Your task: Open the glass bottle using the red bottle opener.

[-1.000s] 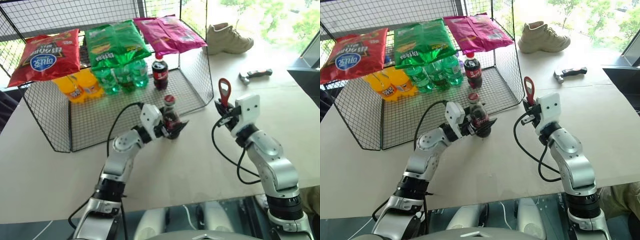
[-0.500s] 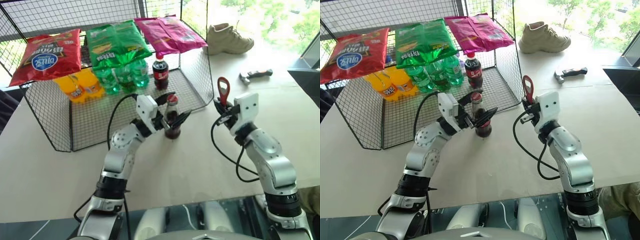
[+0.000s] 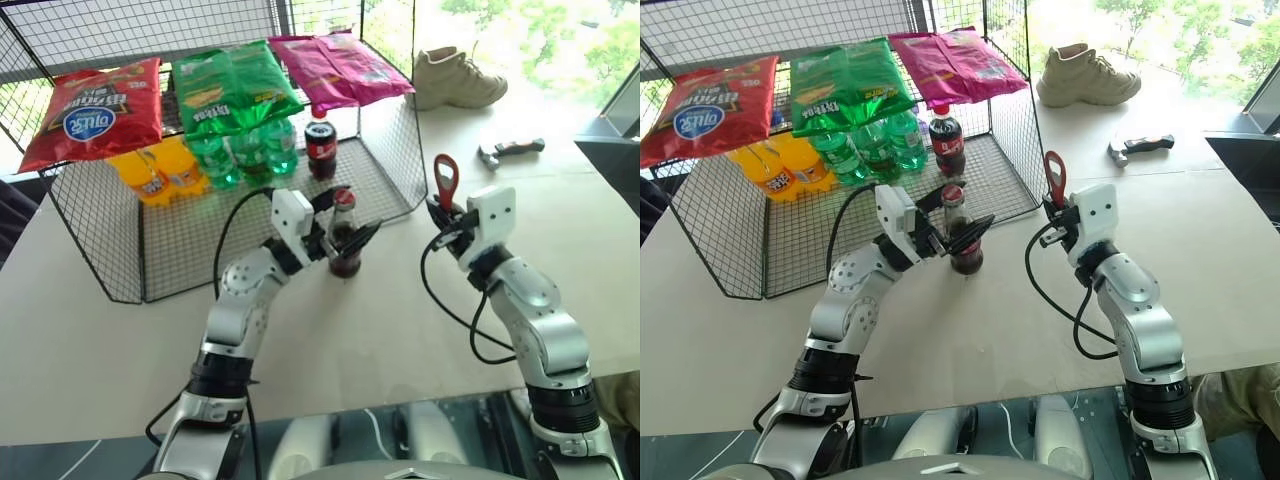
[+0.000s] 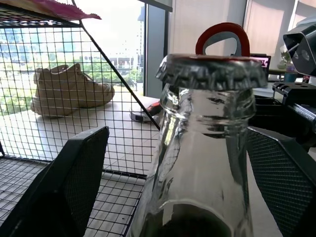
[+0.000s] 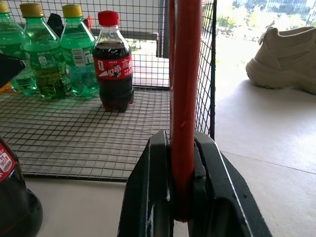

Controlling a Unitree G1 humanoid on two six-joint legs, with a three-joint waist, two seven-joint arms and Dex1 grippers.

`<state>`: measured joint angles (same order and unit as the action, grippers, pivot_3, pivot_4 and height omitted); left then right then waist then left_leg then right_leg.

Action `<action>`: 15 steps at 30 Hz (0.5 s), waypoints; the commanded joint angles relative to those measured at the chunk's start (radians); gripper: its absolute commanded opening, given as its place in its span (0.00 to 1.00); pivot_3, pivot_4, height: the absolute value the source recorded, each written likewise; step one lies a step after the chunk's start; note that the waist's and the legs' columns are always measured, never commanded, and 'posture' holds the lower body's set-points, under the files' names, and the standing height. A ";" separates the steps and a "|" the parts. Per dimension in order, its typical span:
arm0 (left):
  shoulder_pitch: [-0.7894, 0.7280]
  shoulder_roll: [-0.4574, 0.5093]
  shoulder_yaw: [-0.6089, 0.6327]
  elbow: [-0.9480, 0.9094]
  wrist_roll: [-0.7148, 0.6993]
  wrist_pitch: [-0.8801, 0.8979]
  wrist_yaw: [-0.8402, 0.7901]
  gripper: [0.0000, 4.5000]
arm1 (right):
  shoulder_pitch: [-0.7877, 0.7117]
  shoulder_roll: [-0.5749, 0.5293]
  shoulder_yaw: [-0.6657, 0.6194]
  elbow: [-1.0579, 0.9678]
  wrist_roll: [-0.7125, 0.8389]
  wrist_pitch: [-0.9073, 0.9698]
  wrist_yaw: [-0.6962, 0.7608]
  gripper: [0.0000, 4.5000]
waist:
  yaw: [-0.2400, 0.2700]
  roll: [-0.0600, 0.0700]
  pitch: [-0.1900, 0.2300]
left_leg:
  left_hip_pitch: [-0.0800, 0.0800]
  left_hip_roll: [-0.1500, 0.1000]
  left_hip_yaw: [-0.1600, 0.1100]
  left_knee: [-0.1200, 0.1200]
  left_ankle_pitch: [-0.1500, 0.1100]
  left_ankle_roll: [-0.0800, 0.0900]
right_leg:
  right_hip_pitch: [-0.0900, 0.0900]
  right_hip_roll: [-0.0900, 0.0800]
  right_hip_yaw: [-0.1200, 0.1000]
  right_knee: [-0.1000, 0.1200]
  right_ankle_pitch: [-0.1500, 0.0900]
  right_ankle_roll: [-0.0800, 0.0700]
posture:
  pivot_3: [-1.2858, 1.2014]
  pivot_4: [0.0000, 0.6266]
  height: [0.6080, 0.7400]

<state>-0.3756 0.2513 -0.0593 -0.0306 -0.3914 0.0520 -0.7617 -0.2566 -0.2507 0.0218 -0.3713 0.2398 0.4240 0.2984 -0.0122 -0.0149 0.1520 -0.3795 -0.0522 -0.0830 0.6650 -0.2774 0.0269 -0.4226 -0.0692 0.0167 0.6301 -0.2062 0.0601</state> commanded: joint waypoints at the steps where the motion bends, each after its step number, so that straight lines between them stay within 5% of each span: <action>1: -0.005 0.005 0.000 -0.017 0.004 -0.017 -0.012 0.82 | -0.025 0.000 -0.002 -0.020 -0.005 -0.025 0.005 0.00 | 0.000 0.000 0.000 | 0.000 0.000 0.000 0.000 0.000 0.000 | 0.000 0.000 0.000 0.000 0.000 0.000 | 0.52 0.24 1.00; 7: 0.009 0.012 -0.015 -0.003 0.033 -0.029 -0.027 0.40 | -0.027 -0.002 -0.001 -0.023 -0.008 -0.022 0.009 0.00 | 0.000 0.002 -0.001 | 0.001 0.000 0.000 0.000 0.000 0.000 | 0.001 0.000 0.000 0.000 0.000 0.000 | 0.52 0.24 1.00; 15: 0.018 0.022 -0.027 0.026 0.060 -0.057 -0.030 0.37 | -0.050 -0.015 0.050 -0.039 -0.041 -0.026 0.037 0.00 | 0.000 0.002 -0.001 | 0.007 0.000 0.000 0.001 0.000 0.001 | 0.009 0.001 0.000 0.000 0.000 0.000 | 0.52 0.24 1.00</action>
<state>-0.3800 0.2677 -0.0745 -0.0304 -0.3550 -0.0112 -0.7895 -0.2808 -0.2625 0.0512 -0.3712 0.2062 0.4239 0.3215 -0.0127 -0.0129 0.1505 -0.3706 -0.0520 -0.0831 0.6659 -0.2793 0.0303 -0.4128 -0.0687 0.0167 0.6297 -0.2064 0.0601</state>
